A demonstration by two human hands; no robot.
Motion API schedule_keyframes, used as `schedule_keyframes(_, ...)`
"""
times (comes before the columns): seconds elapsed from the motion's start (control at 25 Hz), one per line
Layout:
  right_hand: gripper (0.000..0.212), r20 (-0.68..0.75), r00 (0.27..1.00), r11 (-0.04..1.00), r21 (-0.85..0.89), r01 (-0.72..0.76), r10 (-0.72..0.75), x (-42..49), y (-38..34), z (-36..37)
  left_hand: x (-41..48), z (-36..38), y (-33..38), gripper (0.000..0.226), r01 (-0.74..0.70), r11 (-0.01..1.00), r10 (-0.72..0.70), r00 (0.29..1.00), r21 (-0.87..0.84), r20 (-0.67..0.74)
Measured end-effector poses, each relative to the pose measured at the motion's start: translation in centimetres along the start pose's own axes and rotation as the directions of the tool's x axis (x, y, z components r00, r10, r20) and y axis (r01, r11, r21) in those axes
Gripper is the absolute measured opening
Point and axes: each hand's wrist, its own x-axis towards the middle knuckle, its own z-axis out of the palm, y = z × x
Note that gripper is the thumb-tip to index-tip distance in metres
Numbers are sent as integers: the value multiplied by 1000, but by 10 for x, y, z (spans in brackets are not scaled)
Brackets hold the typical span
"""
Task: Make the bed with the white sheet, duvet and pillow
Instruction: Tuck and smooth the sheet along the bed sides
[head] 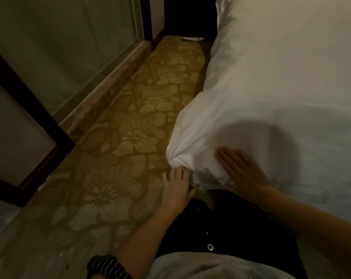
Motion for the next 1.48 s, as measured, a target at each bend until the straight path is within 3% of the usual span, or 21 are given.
schedule_keyframes(0.12, 75, -29, 999, 999, -38, -34, 33, -4, 0, 4, 18, 10, 16, 60, 94, 995, -97, 993, 40, 75)
schedule_keyframes(0.36, 71, -81, 993, 996, -28, -88, 85, -3, -1, 6, 58, 1, 42, 28, 257, 955, -243, 964, -146, 110)
schedule_keyframes(0.44, 71, -95, 990, 994, -17, -106, 103, -1, -3, 4, 57, 2, 37, 17, 213, 966, -196, 973, -146, 126)
schedule_keyframes(0.64, 84, -69, 996, 998, -12, -64, 63, -5, -9, -1, 14, 0, -7, 10, -128, 987, 131, 991, -92, 25)
schedule_keyframes(0.76, 95, -77, 993, 996, 0, -88, 88, -4, -22, -16, 1, -13, -27, 7, -156, 986, 151, 984, -52, -91)
schedule_keyframes(0.96, 95, -100, 990, 995, 24, -101, 102, -13, -54, -31, -26, -38, -62, 13, -121, 993, 117, 970, -7, -214)
schedule_keyframes(1.12, 66, -132, 990, 989, -130, -67, 50, -16, -44, -17, -25, -31, -48, 21, 38, 999, -41, 992, -25, -117)
schedule_keyframes(1.24, 43, -216, 976, 982, -186, -24, -17, -17, -27, -11, -21, -30, -41, 22, 36, 999, -39, 996, -41, -79)
schedule_keyframes(1.48, 40, -253, 967, 980, -196, -35, -16, -23, -22, -13, -13, -30, -22, 34, 23, 997, -23, 1000, -80, -4)
